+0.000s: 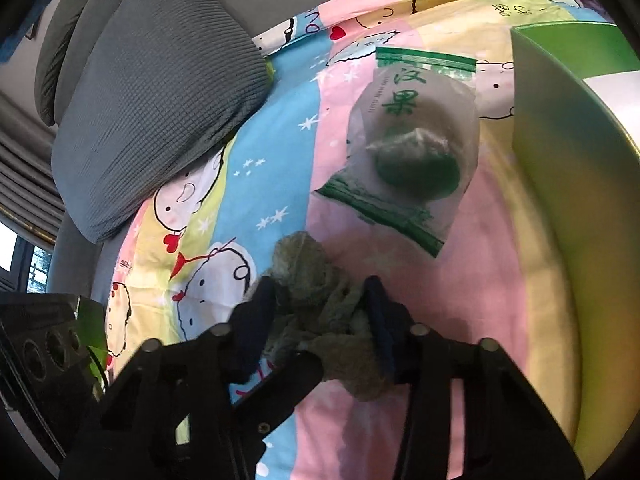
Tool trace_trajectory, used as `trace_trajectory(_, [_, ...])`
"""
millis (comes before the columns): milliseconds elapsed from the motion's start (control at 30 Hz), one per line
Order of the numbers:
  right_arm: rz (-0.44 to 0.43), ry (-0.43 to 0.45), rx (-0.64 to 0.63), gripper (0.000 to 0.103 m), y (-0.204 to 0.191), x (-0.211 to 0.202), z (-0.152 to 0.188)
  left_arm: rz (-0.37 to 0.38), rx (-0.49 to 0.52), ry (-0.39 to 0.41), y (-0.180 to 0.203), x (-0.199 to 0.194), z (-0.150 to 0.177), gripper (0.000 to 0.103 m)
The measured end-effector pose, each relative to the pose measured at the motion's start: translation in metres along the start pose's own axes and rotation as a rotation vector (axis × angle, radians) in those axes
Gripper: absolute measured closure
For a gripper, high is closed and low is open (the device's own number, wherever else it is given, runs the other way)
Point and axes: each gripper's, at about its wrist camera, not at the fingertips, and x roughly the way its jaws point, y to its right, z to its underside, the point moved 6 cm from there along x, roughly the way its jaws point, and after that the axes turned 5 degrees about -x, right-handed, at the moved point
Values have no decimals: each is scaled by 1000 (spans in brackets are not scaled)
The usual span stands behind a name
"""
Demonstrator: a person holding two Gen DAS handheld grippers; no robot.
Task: Organize objects
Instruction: 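Carry the green cloth with the right tool over the box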
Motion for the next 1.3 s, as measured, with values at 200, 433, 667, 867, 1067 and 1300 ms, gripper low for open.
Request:
trace_trajectory(200, [-60, -26, 36, 73, 3, -1, 3, 36, 29, -20, 12, 5, 4, 55])
trace_trajectory(433, [-67, -38, 38, 72, 3, -6, 6, 64, 54, -31, 22, 9, 5, 60])
trace_trajectory(667, [-66, 8, 35, 70, 4, -29, 2, 99, 101, 19, 43, -8, 3, 60])
trace_trajectory(867, [-74, 100, 12, 70, 1, -65, -3, 132, 169, 81, 69, -29, 0, 60])
trace_trajectory(1067, [-78, 180, 0, 70, 0, -97, -3, 155, 214, 130, 90, -47, 1, 60])
trace_trajectory(1300, [-97, 290, 1, 70, 6, -140, 0, 192, 305, 191, 125, -66, 8, 60])
